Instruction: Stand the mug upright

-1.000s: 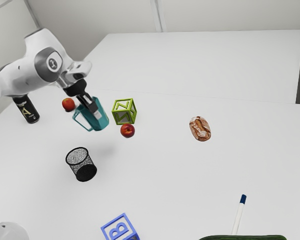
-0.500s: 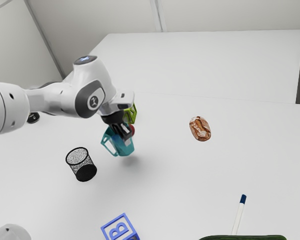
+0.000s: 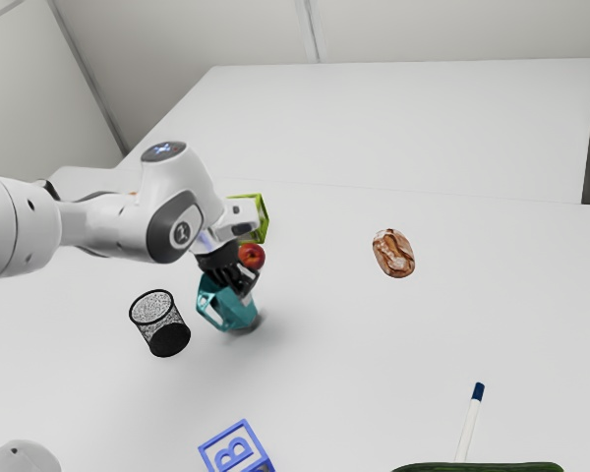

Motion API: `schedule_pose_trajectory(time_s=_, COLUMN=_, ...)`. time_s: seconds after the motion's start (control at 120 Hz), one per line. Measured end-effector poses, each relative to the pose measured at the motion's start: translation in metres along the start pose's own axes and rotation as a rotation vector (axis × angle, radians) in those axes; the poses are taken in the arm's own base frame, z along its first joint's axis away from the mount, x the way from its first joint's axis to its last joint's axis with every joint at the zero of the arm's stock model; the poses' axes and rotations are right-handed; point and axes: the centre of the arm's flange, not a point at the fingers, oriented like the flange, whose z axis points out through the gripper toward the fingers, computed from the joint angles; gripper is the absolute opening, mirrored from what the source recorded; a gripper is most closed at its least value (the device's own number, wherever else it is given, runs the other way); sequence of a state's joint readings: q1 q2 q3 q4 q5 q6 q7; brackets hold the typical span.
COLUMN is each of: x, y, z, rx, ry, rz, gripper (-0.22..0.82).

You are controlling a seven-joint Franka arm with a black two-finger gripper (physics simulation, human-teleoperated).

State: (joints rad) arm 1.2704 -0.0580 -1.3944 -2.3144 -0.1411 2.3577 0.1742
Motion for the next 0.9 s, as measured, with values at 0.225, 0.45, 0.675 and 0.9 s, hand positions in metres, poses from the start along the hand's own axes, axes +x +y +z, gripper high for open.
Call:
schedule_pose_trajectory(time_s=0.225, x=0.002, y=0.0, z=-0.001, rx=0.005, ry=0.027, rz=-0.055, gripper=0.08)
schedule_pose_trajectory(time_s=0.45, x=0.006, y=-0.001, z=-0.004, rx=0.013, ry=0.045, rz=-0.093, gripper=0.42)
schedule_pose_trajectory(time_s=0.675, x=0.03, y=0.008, z=-0.041, rx=0.017, ry=0.094, rz=-0.101, gripper=0.54)
schedule_pose_trajectory(time_s=0.9, x=0.078, y=0.005, z=-0.191, rx=0.037, ry=0.148, rz=-0.09, gripper=0.58)
